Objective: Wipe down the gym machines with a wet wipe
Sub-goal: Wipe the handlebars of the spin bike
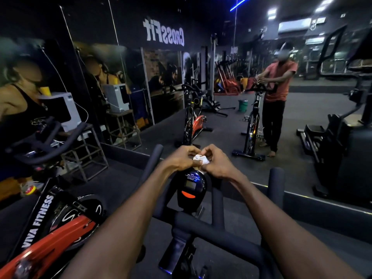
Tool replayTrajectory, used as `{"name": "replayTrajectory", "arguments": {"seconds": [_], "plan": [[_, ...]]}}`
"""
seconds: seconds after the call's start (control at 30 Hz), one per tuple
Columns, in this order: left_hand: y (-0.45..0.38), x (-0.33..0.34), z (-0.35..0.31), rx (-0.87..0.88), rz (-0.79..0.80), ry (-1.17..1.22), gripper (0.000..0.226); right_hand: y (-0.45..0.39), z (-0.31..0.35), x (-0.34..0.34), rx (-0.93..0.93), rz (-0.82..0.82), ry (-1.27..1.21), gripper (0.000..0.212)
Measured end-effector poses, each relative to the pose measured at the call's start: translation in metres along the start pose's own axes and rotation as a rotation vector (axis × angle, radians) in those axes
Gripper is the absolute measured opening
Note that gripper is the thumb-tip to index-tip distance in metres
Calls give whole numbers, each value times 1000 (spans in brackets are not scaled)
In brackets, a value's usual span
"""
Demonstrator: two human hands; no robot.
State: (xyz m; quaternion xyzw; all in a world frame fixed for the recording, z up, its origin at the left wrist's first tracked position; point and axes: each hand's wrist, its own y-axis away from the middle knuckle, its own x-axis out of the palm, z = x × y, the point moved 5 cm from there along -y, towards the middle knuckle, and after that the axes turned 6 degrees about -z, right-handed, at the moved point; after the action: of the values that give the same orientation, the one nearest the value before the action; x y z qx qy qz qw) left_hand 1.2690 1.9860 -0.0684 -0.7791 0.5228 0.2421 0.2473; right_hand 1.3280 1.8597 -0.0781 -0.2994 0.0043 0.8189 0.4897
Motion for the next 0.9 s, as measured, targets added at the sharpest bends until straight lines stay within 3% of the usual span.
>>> {"name": "replayTrajectory", "arguments": {"seconds": [0.07,0.2,0.3,0.4,0.53,0.63,0.73,0.9], "plan": [[1,0,-1,24,-18,-84,26,-4,-4,-4,63,-4,-149,39],[4,-16,-1,92,-79,-327,13,-6,-22,-11,205,-205,-254,27],[0,-12,-15,148,11,-450,23,-4,-18,-5,194,-248,-242,18],[0,4,-25,191,69,-410,33,-5,-9,4,223,-334,-301,16],[7,-17,-5,225,-93,-364,6,-1,-13,8,257,-428,-184,14],[9,-29,8,184,-110,-437,7,1,-16,9,238,-411,-100,17],[5,-16,-4,240,-43,-491,25,1,-13,13,202,-354,11,18],[12,-16,2,169,-19,-471,18,4,-10,15,114,-318,105,18]]}}
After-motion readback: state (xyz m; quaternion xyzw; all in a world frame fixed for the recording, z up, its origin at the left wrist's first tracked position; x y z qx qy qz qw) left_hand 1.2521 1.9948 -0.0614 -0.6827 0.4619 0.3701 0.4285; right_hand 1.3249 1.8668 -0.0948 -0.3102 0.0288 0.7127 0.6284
